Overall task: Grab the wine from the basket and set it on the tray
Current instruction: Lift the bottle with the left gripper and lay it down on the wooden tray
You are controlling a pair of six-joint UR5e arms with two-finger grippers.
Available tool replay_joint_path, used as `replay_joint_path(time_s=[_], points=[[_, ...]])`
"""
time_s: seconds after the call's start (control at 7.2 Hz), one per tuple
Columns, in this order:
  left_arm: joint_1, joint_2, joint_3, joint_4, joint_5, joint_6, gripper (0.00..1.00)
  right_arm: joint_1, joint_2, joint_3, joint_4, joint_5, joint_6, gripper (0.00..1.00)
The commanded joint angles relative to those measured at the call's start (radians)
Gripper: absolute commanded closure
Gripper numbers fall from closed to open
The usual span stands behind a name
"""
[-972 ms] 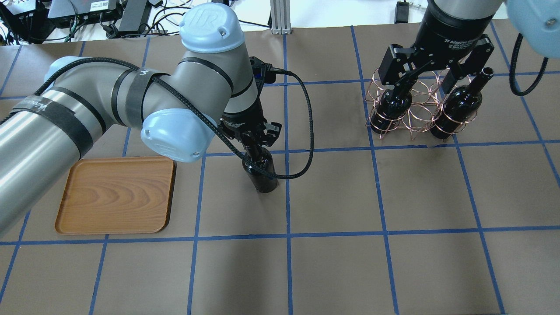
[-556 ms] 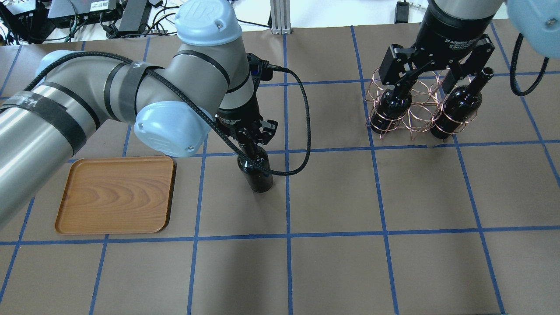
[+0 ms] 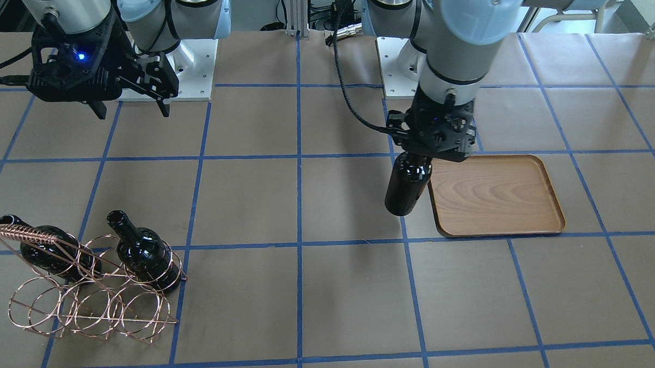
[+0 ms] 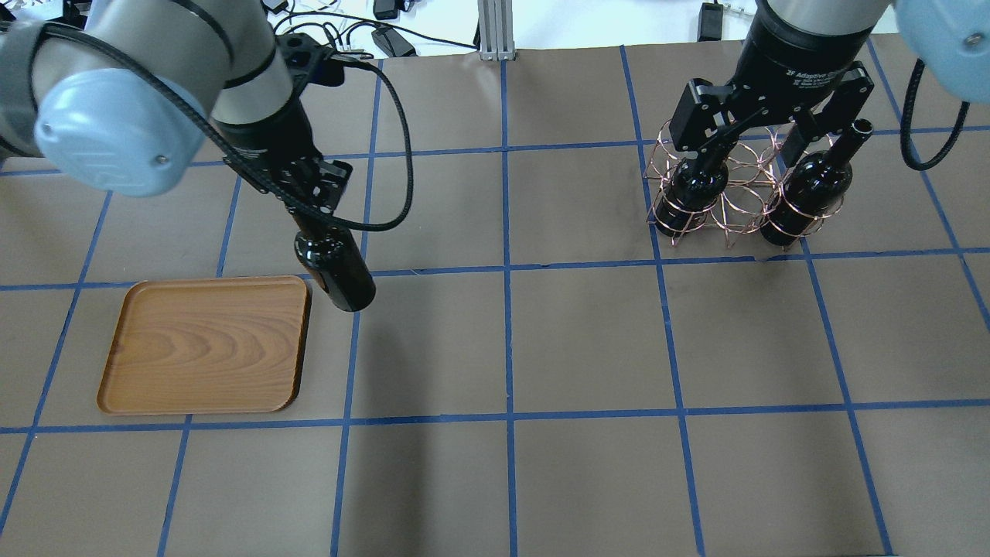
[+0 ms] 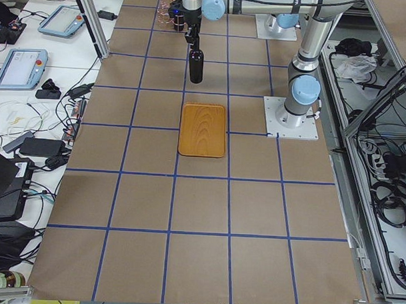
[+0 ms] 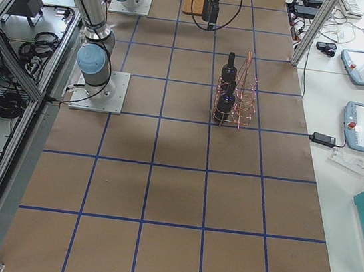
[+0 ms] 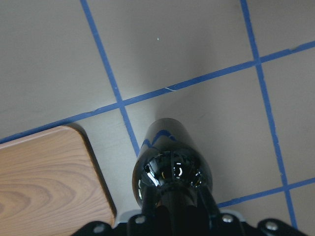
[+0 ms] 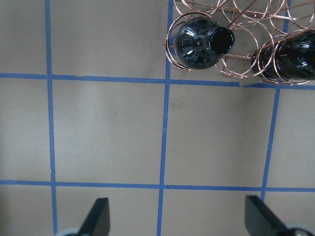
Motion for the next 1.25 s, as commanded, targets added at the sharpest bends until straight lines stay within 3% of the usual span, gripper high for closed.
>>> replay_joint_path(time_s=[0.0, 0.42, 1.11], points=[[0.212, 0.039, -0.014, -0.018, 0.000, 0.205, 1.00, 0.000, 0.000, 0.001, 0.000, -0.002, 0.000, 0.04], [0.439, 0.041, -0.103, 0.004, -0.003, 0.436, 1.00, 0.000, 0.002, 0.001, -0.002, 0.000, 0.000, 0.04], [0.457, 0.008, -0.120, 0.021, 0.034, 0.433, 1.00, 0.001, 0.000, 0.001, 0.000, 0.000, 0.002, 0.03]])
